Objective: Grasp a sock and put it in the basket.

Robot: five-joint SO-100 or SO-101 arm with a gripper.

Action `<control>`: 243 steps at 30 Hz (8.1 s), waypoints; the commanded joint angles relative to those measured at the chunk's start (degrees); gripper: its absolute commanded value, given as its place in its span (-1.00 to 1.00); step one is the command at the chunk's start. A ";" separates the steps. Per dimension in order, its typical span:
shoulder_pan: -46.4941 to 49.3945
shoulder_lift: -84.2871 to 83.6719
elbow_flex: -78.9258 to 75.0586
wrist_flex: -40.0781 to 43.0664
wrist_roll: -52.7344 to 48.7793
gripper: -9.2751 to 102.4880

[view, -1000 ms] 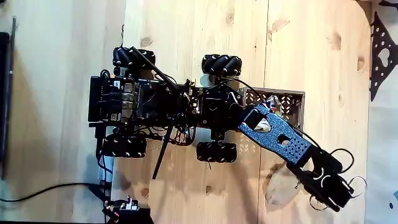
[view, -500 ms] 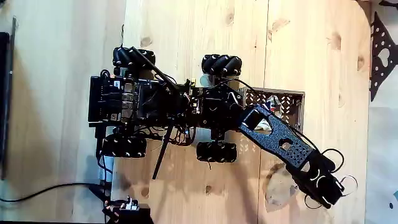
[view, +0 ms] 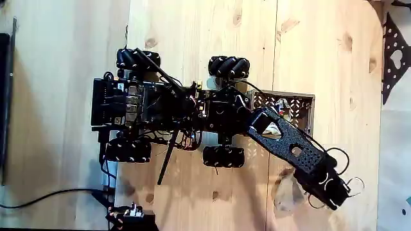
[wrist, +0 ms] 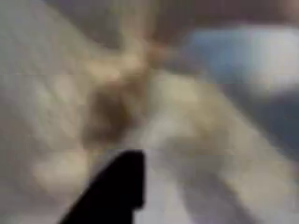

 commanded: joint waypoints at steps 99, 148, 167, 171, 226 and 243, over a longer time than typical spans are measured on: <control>-36.91 122.08 91.32 4.04 19.78 -0.27; -26.19 126.30 108.11 -28.65 6.33 -0.83; -33.13 167.34 117.42 -12.57 12.13 -0.83; -33.93 167.43 117.42 -7.12 12.13 -0.83; -35.60 168.05 117.42 15.64 15.56 -0.83; -35.60 168.05 117.42 15.64 15.56 -0.83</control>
